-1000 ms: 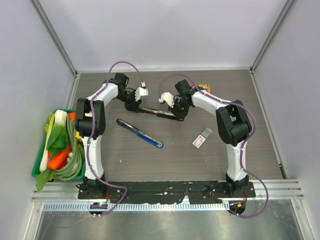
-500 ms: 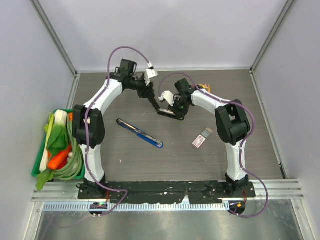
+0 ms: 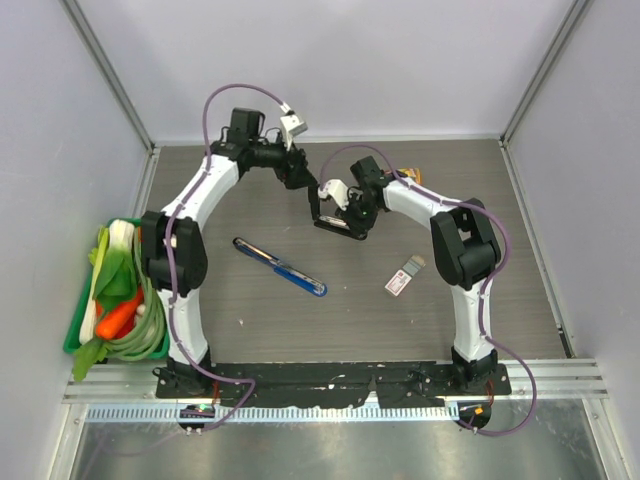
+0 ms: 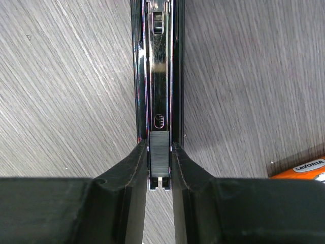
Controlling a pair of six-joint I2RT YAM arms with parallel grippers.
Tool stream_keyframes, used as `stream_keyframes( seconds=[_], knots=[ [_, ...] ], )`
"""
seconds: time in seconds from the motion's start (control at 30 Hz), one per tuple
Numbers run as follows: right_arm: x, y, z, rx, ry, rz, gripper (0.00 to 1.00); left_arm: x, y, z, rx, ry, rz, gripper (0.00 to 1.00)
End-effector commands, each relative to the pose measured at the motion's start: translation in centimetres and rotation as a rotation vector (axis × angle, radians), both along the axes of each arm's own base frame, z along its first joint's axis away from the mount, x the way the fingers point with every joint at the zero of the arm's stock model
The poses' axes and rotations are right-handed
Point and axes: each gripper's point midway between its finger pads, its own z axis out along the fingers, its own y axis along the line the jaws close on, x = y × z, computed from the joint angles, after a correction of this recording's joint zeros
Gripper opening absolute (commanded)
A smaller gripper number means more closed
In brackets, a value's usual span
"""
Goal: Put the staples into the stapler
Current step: Close the stapler at the center of the board.
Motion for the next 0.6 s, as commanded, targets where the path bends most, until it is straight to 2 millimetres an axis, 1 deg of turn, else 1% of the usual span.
stream_keyframes(
  seconds=[0.0, 0.03, 0.07, 0.1, 0.13, 0.2, 0.23, 0.33, 0.37, 0.43, 0.47, 0.5, 0.53, 0.57],
  knots=[
    [-2.9, -1.6, -4.5, -0.083, 0.11, 0.024, 0.16, -2.3, 1.7, 4.7, -0.056, -0.158, -0.143, 0.79],
    [-3.0, -1.5, -4.4, -0.072, 0.113, 0.031, 0.16, -2.8, 2.0, 3.6, -0.016, -0.184, -0.179, 0.81],
    [-3.2, -1.5, -4.3, -0.066, 0.111, 0.051, 0.16, -4.0, 2.3, 2.0, 0.014, -0.134, -0.207, 0.81],
    [-3.3, -1.6, -4.3, -0.062, 0.113, 0.061, 0.16, -4.3, 2.5, 0.8, 0.039, -0.182, -0.255, 0.82],
    [-3.6, -1.4, -4.1, -0.044, 0.12, 0.075, 0.16, -5.0, 2.6, -0.7, 0.05, -0.142, -0.281, 0.82],
    [-4.1, -1.7, -4.2, -0.034, 0.114, 0.119, 0.16, -5.3, 2.8, -2.3, 0.073, -0.151, -0.322, 0.82],
    [-4.2, -1.8, -4.2, -0.032, 0.109, 0.122, 0.16, -5.3, 3.1, -4.0, 0.101, -0.138, -0.341, 0.83],
    [-4.0, -2.1, -4.2, -0.035, 0.103, 0.114, 0.16, -5.4, 3.1, -5.8, 0.117, -0.137, -0.39, 0.82],
    [-4.0, -2.1, -4.2, -0.027, 0.106, 0.115, 0.16, -5.2, 2.9, -6.6, 0.118, -0.123, -0.395, 0.82],
    [-4.0, -2.0, -4.1, -0.025, 0.105, 0.117, 0.16, -4.6, 2.5, -7.3, 0.125, -0.123, -0.388, 0.82],
    [-4.0, -2.0, -4.1, -0.027, 0.105, 0.118, 0.16, -4.4, 2.2, -8.2, 0.152, -0.118, -0.389, 0.82],
    [-4.0, -2.0, -4.0, -0.027, 0.103, 0.119, 0.16, -4.3, 2.0, -8.6, 0.161, -0.117, -0.391, 0.82],
    [-3.8, -2.0, -3.9, -0.026, 0.096, 0.121, 0.16, -3.8, 1.7, -8.7, 0.162, -0.125, -0.384, 0.82],
    [-3.9, -2.1, -3.8, -0.026, 0.096, 0.119, 0.17, -3.8, 1.3, -8.7, 0.153, -0.102, -0.37, 0.81]
  ],
)
